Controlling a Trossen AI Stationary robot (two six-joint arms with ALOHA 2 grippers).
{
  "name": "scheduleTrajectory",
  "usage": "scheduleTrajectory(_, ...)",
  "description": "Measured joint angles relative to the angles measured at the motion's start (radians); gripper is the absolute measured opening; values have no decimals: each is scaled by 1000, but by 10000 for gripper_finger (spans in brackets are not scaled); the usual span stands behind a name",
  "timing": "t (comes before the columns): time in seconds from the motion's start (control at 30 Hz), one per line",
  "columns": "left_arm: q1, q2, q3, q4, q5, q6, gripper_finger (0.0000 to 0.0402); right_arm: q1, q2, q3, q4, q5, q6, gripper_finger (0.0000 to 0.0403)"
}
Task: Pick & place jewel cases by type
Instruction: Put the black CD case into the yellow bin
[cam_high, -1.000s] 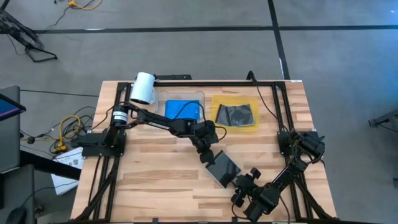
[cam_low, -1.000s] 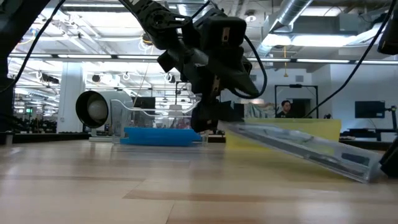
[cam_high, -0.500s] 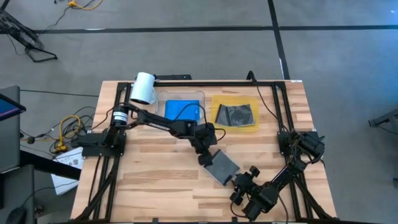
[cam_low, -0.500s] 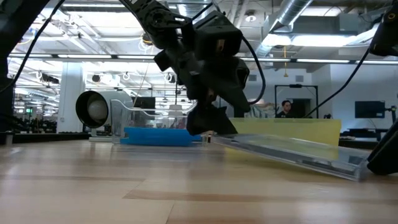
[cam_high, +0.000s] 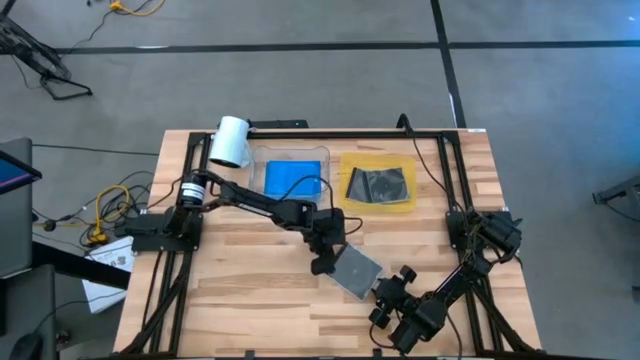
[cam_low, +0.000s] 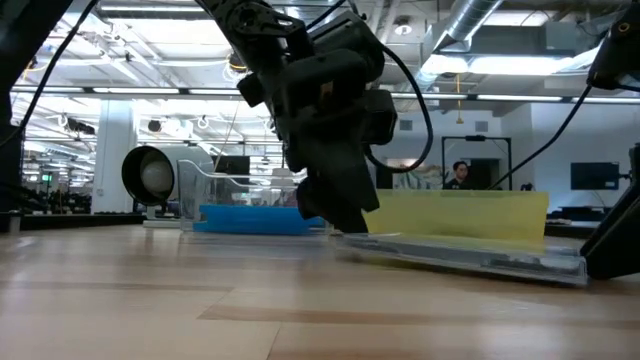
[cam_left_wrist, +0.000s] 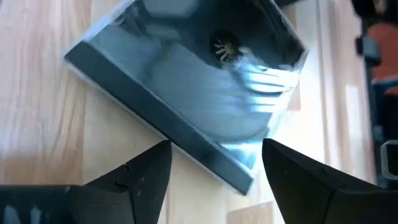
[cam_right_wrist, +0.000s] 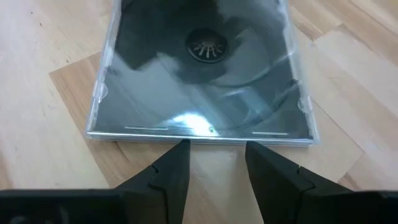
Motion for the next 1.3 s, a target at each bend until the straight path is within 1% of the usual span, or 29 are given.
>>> scheduleTrajectory(0.23,-30,0,-1,-25,-57,174,243,0,0,0,0,0,-2,150)
scheduleTrajectory(0.47,-70,0,0,-72,-209,374,243,0,0,0,8,0,-26,150)
scheduleTrajectory(0.67,-103,0,1,-69,-269,470,243,1,0,0,11,-1,-33,150)
scheduleTrajectory(0.87,-97,0,2,-81,-260,480,243,2,0,0,15,-1,-47,150)
scheduleTrajectory(1.07,-69,6,25,-156,-173,495,243,2,-1,1,18,-7,-54,150)
scheduleTrajectory(1.2,-64,6,58,-244,-186,541,243,2,-2,1,21,-19,-65,150)
scheduleTrajectory(1.3,-64,6,70,-253,-205,540,243,2,-2,1,25,-22,-76,149)
